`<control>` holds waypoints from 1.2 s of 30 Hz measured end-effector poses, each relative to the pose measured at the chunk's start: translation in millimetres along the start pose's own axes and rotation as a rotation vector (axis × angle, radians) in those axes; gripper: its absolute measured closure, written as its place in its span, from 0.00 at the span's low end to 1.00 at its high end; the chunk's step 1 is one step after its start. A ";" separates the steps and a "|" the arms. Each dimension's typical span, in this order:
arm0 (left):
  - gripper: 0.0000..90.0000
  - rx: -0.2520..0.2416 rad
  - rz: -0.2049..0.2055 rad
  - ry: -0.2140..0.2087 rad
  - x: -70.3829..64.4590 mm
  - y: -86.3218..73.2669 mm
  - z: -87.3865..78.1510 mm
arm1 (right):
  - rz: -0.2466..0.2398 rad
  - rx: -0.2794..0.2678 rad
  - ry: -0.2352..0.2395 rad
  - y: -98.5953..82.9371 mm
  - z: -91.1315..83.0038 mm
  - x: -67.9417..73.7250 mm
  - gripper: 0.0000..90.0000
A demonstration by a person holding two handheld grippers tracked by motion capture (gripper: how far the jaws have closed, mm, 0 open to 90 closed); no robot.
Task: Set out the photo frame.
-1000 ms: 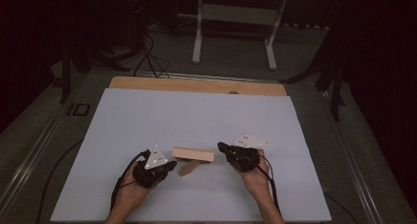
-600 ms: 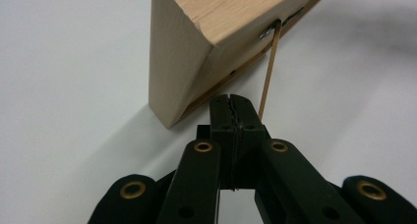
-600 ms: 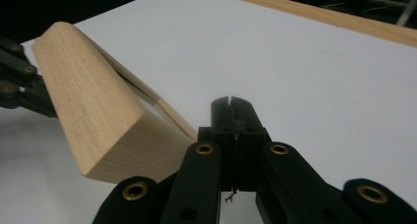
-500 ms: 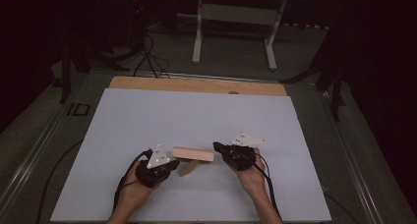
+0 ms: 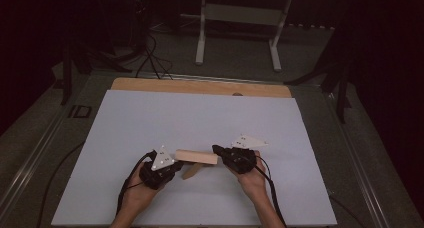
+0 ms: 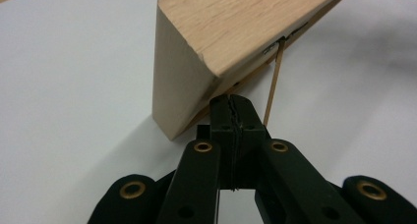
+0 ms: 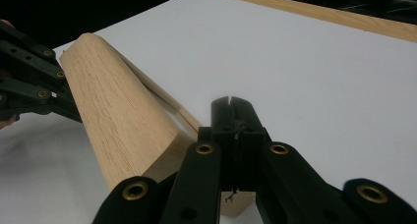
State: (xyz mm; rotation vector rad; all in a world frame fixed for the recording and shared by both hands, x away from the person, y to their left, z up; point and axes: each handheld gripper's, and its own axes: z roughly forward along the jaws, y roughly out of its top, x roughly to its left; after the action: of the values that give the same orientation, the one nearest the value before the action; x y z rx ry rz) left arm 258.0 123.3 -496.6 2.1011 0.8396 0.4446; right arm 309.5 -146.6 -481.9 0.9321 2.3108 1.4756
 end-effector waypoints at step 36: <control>0.99 -0.018 0.014 -0.014 -13.6 15.8 7.4 | -0.029 0.017 0.006 -1.6 -3.3 5.9 1.00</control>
State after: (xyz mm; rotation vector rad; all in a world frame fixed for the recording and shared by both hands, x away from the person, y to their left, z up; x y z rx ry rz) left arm 258.9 102.6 -488.9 2.0929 0.8103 0.4429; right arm 302.7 -145.7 -481.0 0.8960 2.3343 1.4521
